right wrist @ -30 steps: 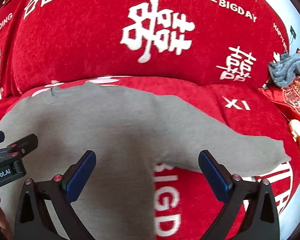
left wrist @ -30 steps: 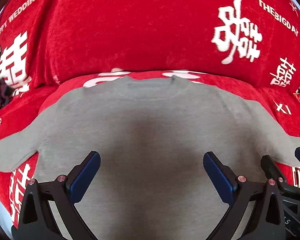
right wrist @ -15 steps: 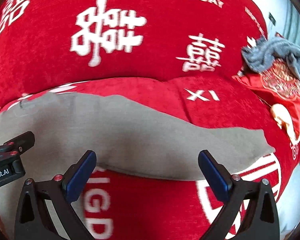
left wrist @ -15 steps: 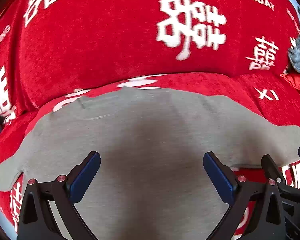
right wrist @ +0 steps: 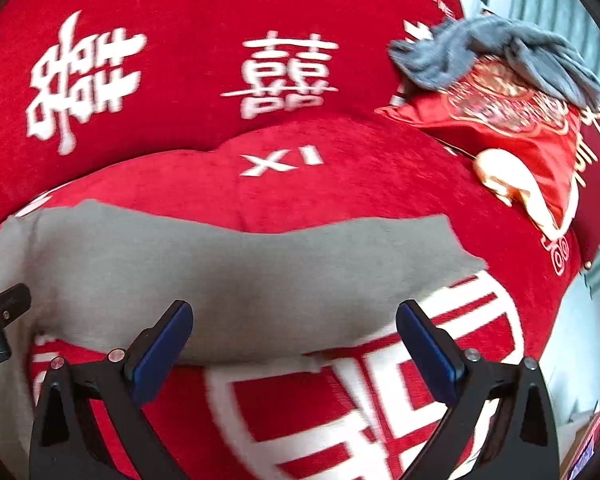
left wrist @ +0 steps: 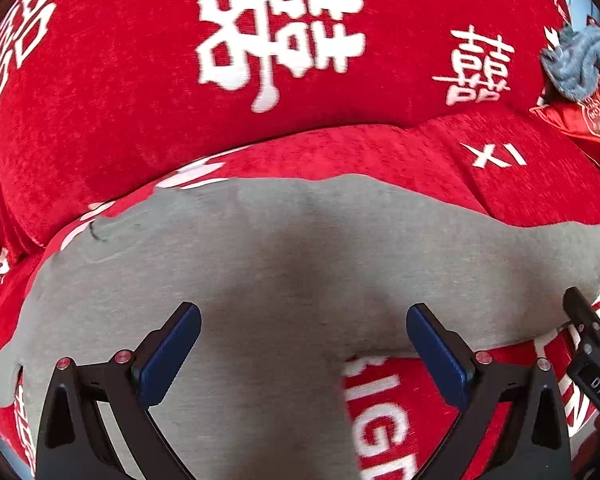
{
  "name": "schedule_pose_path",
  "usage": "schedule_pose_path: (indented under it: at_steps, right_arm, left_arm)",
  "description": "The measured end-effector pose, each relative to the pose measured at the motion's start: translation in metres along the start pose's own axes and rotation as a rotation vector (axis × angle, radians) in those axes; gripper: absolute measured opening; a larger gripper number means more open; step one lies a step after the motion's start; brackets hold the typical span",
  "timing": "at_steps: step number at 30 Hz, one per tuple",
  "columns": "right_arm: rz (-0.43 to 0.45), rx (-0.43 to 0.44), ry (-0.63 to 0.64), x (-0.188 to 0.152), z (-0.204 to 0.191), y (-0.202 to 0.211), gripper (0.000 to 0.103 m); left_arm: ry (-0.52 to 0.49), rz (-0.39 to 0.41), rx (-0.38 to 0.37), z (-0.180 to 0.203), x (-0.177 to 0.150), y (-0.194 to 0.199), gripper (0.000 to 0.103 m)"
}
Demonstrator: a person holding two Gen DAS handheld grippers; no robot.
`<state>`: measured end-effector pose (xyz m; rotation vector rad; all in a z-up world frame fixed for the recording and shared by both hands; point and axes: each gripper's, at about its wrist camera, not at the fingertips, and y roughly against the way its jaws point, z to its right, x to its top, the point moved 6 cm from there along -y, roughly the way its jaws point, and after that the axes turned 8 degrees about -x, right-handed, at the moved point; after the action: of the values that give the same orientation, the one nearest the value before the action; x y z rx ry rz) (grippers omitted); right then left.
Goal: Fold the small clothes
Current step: 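Move the right gripper to the sweater sleeve end beside the body, then grasp the sleeve cuff with the right gripper and carry it across the body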
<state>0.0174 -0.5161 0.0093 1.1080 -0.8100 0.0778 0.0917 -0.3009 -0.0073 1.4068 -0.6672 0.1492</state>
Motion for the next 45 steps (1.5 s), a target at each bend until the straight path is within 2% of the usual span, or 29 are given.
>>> schedule_pose_path:
  at_steps: [7,15,23,25,29,31,32,33,34,35,36,41,45]
  right_arm:
    - [-0.019,-0.045,-0.046,-0.003,0.039,-0.019,0.101]
    - [-0.039,-0.077,-0.081,-0.006,0.066,-0.034,0.101]
    - [-0.086,-0.057,-0.114,-0.006,0.077,-0.058,0.101]
    - [-0.106,-0.043,-0.119,-0.005,0.075,-0.068,0.097]
    - [-0.06,-0.107,-0.057,0.007,0.068,-0.082,0.096]
    - [-0.027,-0.108,-0.045,0.013,0.067,-0.084,0.087]
    - [-0.003,-0.089,-0.046,0.017,0.067,-0.081,0.067]
    - [0.005,-0.065,-0.048,0.019,0.066,-0.079,0.033]
    - [-0.003,-0.022,-0.058,0.02,0.066,-0.077,0.017]
    - [-0.016,0.006,-0.086,0.02,0.068,-0.076,0.01]
    - [-0.014,0.016,-0.114,0.019,0.071,-0.071,0.007]
    - [0.053,0.038,-0.194,0.007,0.086,-0.039,0.007]
    - [0.062,0.042,-0.229,0.003,0.093,-0.029,0.007]
  left_arm:
    - [-0.022,-0.008,-0.012,0.022,0.006,-0.008,0.103]
    - [-0.037,-0.02,-0.024,0.04,0.008,-0.016,0.103]
    - [-0.051,-0.026,-0.029,0.049,0.01,-0.022,0.103]
    - [-0.051,-0.027,-0.027,0.048,0.01,-0.023,0.103]
    - [-0.035,-0.028,-0.027,0.042,0.011,-0.025,0.103]
    - [-0.022,-0.023,-0.03,0.034,0.013,-0.024,0.103]
    - [-0.01,-0.018,-0.029,0.029,0.014,-0.022,0.103]
    - [0.003,-0.014,-0.027,0.023,0.015,-0.021,0.103]
    - [0.019,-0.011,-0.025,0.016,0.016,-0.02,0.103]
    - [0.033,-0.011,-0.023,0.01,0.016,-0.02,0.103]
    - [0.053,-0.013,-0.017,0.001,0.017,-0.021,0.103]
    - [0.144,-0.028,-0.004,-0.028,0.015,-0.028,0.103]
    - [0.168,-0.074,0.013,-0.038,0.005,-0.04,0.103]
